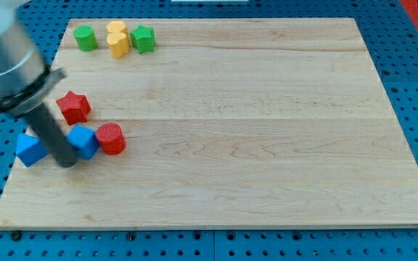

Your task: Move the red circle towards top right corner of the board

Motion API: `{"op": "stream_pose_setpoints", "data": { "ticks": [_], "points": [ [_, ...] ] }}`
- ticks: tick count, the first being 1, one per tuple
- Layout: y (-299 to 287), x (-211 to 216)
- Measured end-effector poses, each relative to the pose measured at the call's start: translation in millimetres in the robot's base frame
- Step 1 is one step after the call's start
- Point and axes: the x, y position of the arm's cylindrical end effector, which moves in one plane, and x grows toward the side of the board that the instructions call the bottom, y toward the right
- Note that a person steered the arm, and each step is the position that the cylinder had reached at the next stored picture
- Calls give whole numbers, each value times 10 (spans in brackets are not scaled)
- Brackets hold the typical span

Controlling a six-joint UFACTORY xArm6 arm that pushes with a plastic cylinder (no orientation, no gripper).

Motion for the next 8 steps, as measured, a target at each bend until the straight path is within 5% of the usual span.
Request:
{"op": "stream_pose_setpoints", "data": {
  "ticks": [2, 3, 4, 6, 8],
  "points": [
    [626, -695],
    [1461, -1031],
    [1660, -1026],
    [3197, -1081],
    [3359, -752]
  ]
}}
